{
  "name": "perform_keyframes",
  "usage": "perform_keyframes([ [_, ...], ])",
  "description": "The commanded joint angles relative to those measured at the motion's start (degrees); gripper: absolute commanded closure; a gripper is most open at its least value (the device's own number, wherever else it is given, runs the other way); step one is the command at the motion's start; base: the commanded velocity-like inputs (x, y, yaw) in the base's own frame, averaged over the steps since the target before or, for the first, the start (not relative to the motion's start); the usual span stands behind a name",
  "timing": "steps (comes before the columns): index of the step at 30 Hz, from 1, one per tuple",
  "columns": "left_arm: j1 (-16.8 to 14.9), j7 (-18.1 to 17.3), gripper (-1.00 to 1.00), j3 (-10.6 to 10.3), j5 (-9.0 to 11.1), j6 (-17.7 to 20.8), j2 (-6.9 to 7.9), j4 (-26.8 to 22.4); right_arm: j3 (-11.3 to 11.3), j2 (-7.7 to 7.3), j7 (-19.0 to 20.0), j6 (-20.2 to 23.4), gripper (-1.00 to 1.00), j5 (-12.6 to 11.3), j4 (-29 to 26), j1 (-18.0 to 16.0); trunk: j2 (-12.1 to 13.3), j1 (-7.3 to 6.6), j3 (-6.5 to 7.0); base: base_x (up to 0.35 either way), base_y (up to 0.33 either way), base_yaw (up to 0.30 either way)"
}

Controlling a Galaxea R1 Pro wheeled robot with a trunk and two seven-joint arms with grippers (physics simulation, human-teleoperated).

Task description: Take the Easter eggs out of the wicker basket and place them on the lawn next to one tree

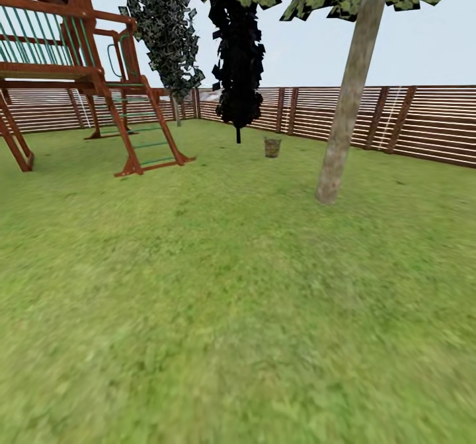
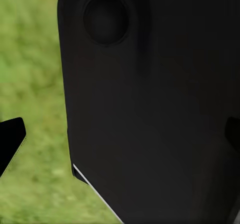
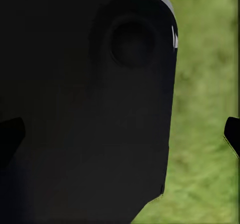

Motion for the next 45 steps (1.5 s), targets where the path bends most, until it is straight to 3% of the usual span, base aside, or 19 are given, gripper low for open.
perform_keyframes([
  [1, 0.03, 0.01, -1.00, 0.03, 0.03, -0.08, -0.01, -0.09, 0.03, -0.01, 0.00, -0.19, -1.00, 0.05, 0.05, -0.03, -0.02, 0.03, -0.04, 0.336, 0.000, 0.000],
  [33, 0.03, 0.01, -1.00, 0.03, 0.08, -0.08, -0.01, -0.09, 0.07, -0.02, 0.00, -0.20, -1.00, 0.16, 0.05, -0.03, -0.02, 0.03, -0.04, 0.336, 0.000, 0.000],
  [45, 0.03, 0.01, -1.00, 0.05, 0.04, -0.08, -0.01, -0.09, 0.10, -0.01, 0.00, -0.22, -1.00, 0.16, 0.05, -0.03, -0.02, 0.03, -0.04, 0.336, 0.000, -0.126],
])
